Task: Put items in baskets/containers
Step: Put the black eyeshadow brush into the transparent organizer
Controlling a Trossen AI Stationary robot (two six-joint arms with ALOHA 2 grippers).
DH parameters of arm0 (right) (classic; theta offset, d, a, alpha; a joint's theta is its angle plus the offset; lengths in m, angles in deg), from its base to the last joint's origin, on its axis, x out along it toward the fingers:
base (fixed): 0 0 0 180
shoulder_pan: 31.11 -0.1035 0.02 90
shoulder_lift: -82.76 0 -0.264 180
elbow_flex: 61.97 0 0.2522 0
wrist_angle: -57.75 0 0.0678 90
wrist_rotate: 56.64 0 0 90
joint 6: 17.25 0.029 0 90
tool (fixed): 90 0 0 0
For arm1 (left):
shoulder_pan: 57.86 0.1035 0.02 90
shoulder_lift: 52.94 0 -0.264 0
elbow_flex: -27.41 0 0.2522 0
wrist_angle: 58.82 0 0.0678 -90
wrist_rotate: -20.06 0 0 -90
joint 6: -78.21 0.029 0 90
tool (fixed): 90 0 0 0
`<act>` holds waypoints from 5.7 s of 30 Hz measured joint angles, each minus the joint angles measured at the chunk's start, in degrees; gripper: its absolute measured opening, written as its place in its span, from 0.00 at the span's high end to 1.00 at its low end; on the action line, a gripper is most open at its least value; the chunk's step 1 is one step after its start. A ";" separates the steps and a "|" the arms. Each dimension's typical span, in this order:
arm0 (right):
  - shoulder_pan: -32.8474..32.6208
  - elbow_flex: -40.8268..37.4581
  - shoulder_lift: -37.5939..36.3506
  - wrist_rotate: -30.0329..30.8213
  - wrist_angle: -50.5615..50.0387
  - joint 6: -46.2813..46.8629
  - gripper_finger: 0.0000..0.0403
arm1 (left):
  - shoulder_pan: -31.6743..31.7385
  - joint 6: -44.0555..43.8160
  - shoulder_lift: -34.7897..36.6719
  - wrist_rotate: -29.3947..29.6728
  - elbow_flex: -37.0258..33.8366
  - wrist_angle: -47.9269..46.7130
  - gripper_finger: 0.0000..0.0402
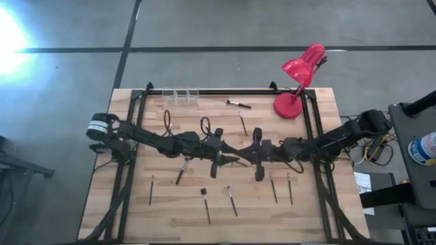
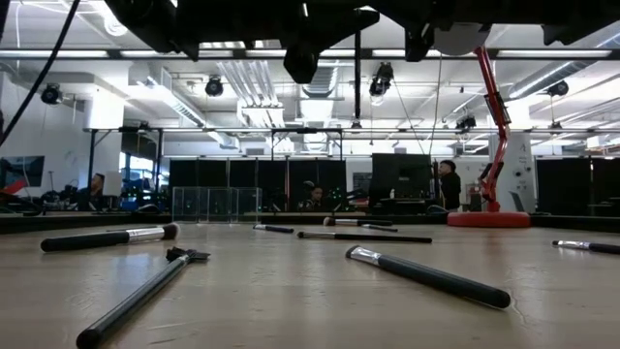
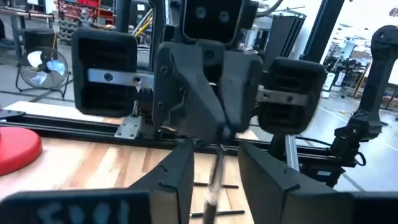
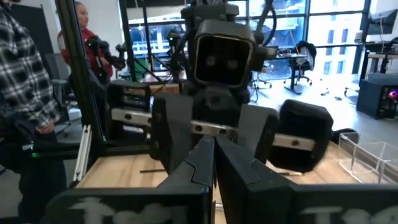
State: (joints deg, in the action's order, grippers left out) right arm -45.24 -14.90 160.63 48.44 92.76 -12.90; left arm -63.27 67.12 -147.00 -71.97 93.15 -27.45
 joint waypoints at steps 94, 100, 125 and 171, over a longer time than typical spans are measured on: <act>38.42 -4.83 -15.87 -9.75 -10.83 -14.02 0.98 | 62.71 -9.80 12.52 15.52 -24.10 -10.07 0.97; 38.42 -4.83 -15.87 -9.74 -10.62 -14.02 0.98 | 62.71 -9.95 12.52 15.37 -23.26 -10.40 0.83; 37.61 -2.46 -15.87 -9.50 -18.89 -10.48 0.98 | 46.03 4.05 30.67 -2.03 -30.44 -9.15 1.00; 5.22 -4.63 0.87 3.04 -25.43 -2.60 0.98 | -41.72 -98.72 15.26 20.81 -3.67 -107.96 0.95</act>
State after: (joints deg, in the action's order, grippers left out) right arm -40.03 -19.53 161.50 51.49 67.33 -15.50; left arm -104.99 -31.60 -131.75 -51.16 89.48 -135.41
